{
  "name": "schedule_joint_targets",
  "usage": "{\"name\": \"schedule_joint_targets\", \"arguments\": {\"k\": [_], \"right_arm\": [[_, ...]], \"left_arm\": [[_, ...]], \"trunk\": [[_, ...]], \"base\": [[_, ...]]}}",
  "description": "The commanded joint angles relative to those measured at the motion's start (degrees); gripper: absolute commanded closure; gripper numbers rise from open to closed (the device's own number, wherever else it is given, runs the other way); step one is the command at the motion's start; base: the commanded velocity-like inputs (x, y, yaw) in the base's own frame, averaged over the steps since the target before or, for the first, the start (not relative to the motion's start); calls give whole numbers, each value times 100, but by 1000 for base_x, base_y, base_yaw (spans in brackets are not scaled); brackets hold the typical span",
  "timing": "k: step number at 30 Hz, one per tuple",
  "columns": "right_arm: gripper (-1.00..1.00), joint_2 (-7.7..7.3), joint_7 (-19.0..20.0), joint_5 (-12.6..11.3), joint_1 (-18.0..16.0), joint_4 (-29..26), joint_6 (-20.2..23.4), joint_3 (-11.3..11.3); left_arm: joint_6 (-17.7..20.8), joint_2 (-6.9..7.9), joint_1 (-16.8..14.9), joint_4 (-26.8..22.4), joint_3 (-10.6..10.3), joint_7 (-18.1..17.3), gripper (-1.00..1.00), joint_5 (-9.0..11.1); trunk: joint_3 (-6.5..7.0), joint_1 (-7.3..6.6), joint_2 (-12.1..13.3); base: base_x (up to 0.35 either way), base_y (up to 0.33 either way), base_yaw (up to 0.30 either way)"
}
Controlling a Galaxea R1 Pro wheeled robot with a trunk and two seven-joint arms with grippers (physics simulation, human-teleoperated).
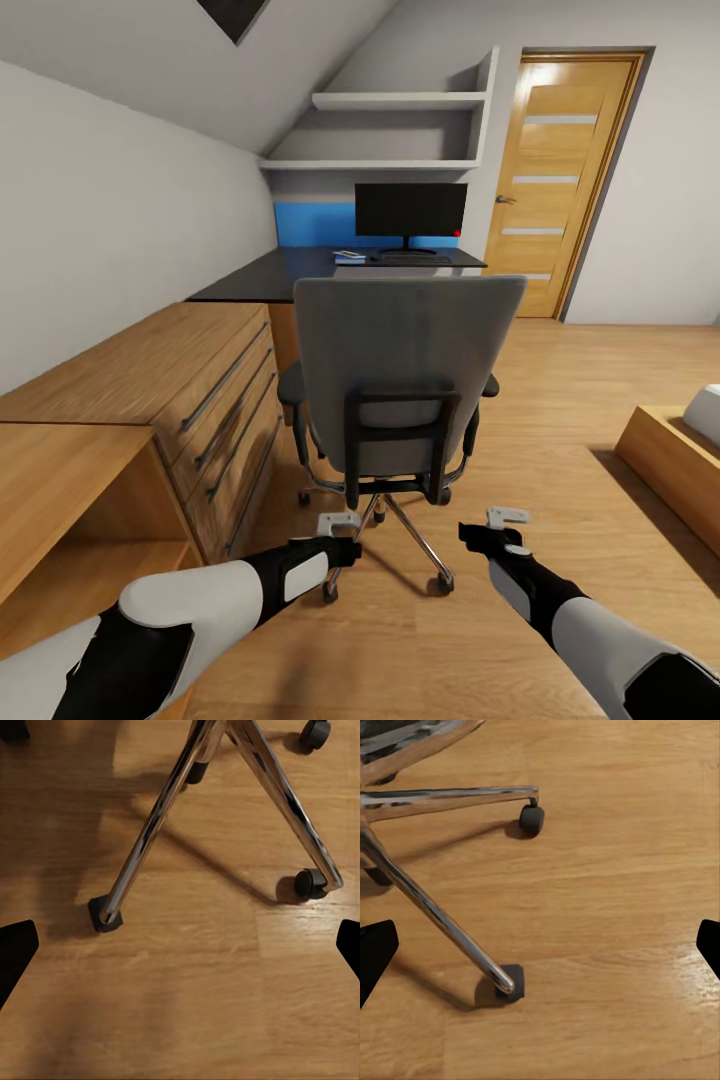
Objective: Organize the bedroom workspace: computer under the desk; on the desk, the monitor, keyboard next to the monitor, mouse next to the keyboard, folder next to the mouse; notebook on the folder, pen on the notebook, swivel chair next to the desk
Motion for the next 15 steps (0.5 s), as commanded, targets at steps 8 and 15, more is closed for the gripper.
{"name": "schedule_joint_targets", "arguments": {"k": [8,15], "right_arm": [[-100,300,-33,610,12,-9,-387,48],[-100,352,-33,705,13,-38,-602,48]], "left_arm": [[-35,-10,-7,0,-28,86,-100,-150],[-1053,-10,-7,51,-7,106,-100,-180]], "trunk": [[-5,-1,-2],[-5,-1,-2]], "base": [[0,0,0],[0,0,0]]}}
